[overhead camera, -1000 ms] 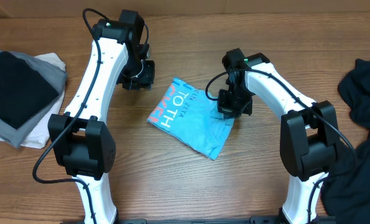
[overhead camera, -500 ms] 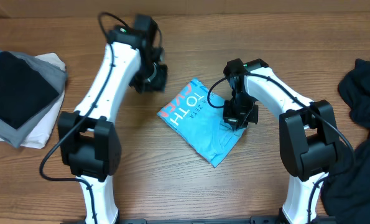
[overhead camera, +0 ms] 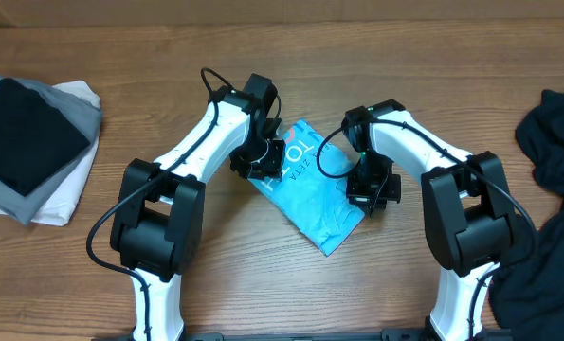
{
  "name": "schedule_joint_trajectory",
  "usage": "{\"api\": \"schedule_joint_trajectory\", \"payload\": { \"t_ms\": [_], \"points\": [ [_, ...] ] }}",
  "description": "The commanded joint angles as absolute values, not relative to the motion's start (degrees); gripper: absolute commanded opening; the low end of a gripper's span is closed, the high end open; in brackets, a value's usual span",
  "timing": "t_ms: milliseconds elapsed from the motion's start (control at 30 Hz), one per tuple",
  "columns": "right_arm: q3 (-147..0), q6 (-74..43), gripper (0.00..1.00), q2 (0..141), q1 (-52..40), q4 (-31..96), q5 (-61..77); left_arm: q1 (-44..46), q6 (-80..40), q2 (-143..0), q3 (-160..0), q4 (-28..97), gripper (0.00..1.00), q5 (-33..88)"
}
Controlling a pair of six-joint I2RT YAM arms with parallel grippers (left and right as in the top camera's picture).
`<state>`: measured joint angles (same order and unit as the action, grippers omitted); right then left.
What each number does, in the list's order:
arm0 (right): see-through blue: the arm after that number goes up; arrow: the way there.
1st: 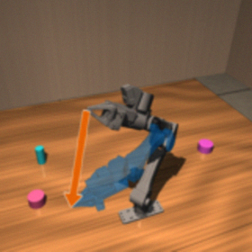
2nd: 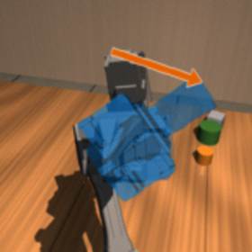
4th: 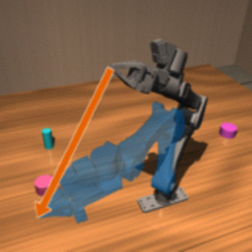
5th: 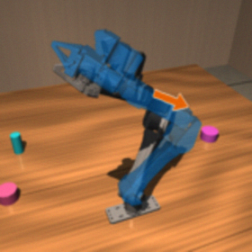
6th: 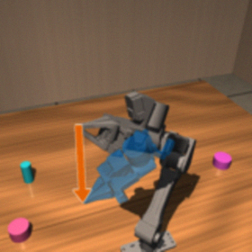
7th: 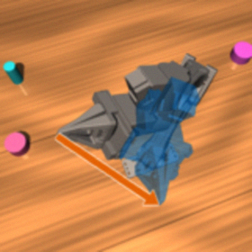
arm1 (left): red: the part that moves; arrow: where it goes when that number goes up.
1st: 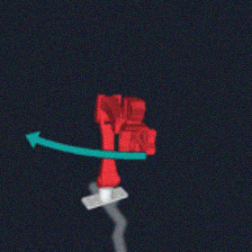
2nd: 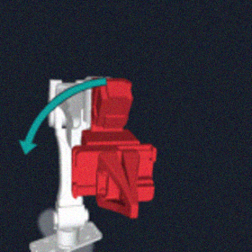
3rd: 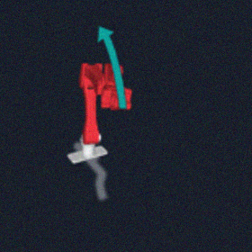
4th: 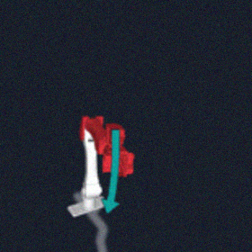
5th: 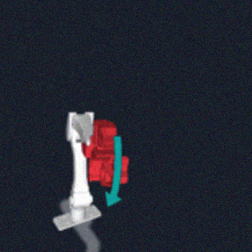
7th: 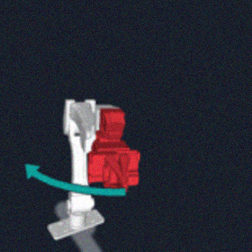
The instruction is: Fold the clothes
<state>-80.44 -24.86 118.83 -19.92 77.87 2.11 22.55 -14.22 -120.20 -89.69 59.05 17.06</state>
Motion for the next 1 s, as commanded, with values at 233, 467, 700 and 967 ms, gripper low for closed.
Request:
{"api": "schedule_joint_trajectory", "payload": {
  "t_ms": [233,467,700,967],
  "points": [
    [-80.2,-18.94,0.09,118.74,-20.32,71.48,17.34,21.65,-16.78,-120.66,-85.25,46.0,0.5,11.31],
    [-80.2,-16.73,0.1,118.74,-22.24,69.69,22.72,17.72,-16.73,-120.66,-85.27,36.23,0.54,8.49],
    [-83.0,-16.45,0.12,117.38,-23.22,71.11,18.33,6.85,-16.56,-120.62,-91.39,43.13,0.5,22.44],
    [-88.53,-15.29,0.44,108.66,-11.29,70.98,15.49,2.74,-9.37,-120.22,-100.12,73.25,0.66,41.5]
  ]
}}
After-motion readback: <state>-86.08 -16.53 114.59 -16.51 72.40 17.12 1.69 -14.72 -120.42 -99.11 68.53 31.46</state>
